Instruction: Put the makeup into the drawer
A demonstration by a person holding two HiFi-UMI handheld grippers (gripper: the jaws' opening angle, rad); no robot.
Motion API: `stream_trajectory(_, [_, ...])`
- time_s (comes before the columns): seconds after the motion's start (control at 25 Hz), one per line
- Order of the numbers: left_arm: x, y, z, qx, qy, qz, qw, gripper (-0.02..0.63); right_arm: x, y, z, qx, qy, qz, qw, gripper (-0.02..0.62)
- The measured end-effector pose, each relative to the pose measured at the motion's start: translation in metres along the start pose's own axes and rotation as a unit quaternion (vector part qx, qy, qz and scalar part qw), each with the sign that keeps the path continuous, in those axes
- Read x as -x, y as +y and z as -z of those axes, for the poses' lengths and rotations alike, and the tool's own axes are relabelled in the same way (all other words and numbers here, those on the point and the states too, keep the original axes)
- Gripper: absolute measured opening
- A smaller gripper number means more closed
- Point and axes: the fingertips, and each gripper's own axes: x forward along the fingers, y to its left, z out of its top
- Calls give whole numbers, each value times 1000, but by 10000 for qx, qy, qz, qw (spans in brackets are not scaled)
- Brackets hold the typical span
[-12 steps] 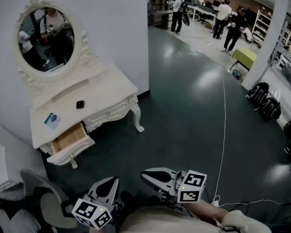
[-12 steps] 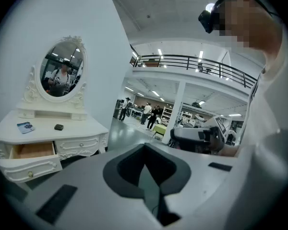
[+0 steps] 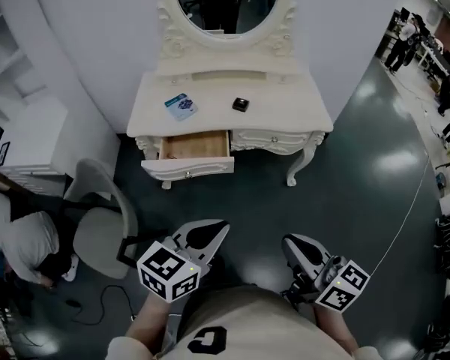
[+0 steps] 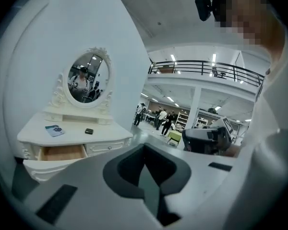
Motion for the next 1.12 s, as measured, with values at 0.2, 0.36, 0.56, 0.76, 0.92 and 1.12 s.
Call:
stream_trajectory(0.2, [20,42,0,-64,14,-248,9997,55,-50,2,15,-127,267,-110,9995,26])
stream_trajectory(0.36, [40,80,-1,-98,3,-615,9981,55,-89,6,20,-188,424,-343,9983,26])
stream_trajectory(0.56, [66,122,-1,-118,9,-914,9957,55,-137,9,35,-247,746,-459,9958,26])
stream_trajectory(0.76, [86,158,-7,-125,-135,-1208,9925,57,-181,15,47,-108,1118,-650,9915,26])
stream_trajectory(0.92, [84,178,-16,-114,-222,-1319,9910,57,-199,4,43,-50,1254,-632,9901,26])
stream_trajectory(1.12, [57,194,-32,-206,-242,-1402,9896,57,-216,-26,35,-245,1318,-704,9885,26])
